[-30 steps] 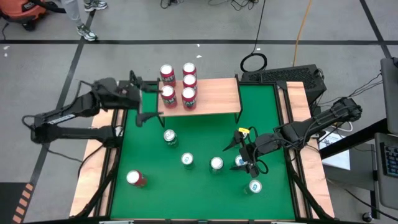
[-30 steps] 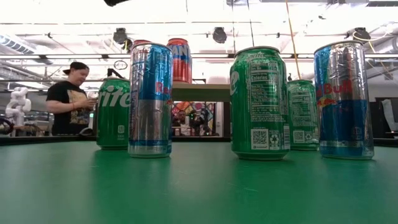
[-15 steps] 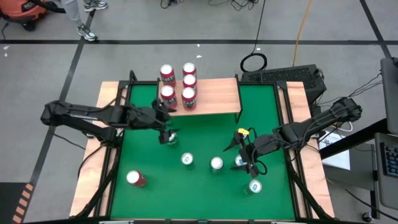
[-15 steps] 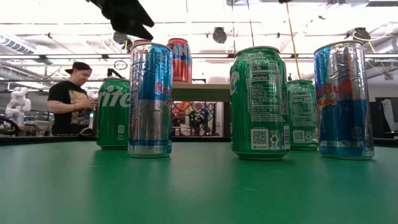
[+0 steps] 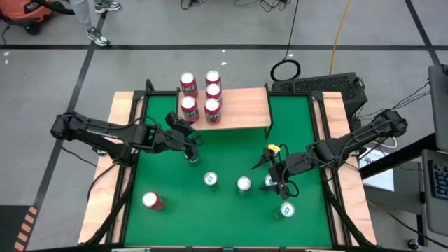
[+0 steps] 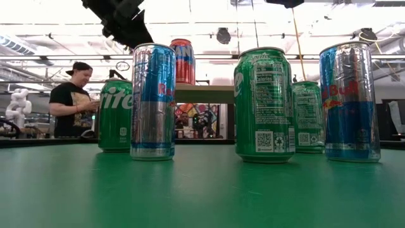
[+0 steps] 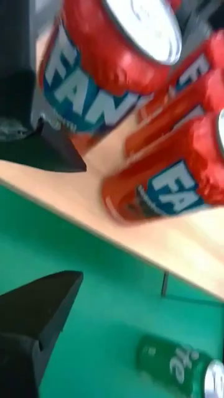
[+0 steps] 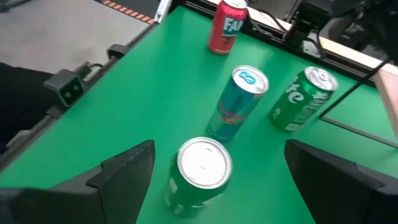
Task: Place canned beverage on shelf
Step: Put the red soda can on the shelf aligned with the other red soda can
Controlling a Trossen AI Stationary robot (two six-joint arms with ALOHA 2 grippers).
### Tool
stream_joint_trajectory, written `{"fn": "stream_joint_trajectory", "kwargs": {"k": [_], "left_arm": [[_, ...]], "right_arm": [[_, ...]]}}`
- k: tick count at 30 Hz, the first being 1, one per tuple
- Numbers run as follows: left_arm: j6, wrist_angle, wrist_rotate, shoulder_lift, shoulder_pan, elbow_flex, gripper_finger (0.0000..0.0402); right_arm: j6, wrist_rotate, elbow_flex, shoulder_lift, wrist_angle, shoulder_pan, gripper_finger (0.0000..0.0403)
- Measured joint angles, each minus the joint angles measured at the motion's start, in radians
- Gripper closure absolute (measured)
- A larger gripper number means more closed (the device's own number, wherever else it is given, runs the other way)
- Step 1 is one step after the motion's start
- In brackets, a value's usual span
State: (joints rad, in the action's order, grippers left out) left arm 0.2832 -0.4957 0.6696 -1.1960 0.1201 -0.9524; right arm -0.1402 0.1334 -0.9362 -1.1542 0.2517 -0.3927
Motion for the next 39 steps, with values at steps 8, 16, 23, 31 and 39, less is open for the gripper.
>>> {"fn": "stream_joint_trajectory", "kwargs": {"k": [8,16,23,31,39], "left_arm": [[-0.003,0.006,0.097,-0.051,-0.015,0.008,0.0186],[-0.007,-0.009,0.149,-0.074,-0.029,0.010,0.0199],[-0.050,-0.048,0.206,-0.074,-0.033,0.010,0.0199],[-0.065,-0.047,0.207,-0.074,-0.092,0.010,0.0199],[-0.099,-0.043,0.203,-0.074,-0.142,0.010,0.0199]], "right_arm": [[-0.011,0.002,0.000,0.000,0.000,0.000,0.0053],[-0.014,0.001,0.000,0.000,0.004,0.000,0.0053],[-0.014,0.001,0.000,0.000,0.009,0.000,0.0053],[-0.014,0.001,0.000,0.000,0.008,0.000,0.0053],[-0.014,0.001,0.000,0.000,0.008,0.000,0.0053]]}}
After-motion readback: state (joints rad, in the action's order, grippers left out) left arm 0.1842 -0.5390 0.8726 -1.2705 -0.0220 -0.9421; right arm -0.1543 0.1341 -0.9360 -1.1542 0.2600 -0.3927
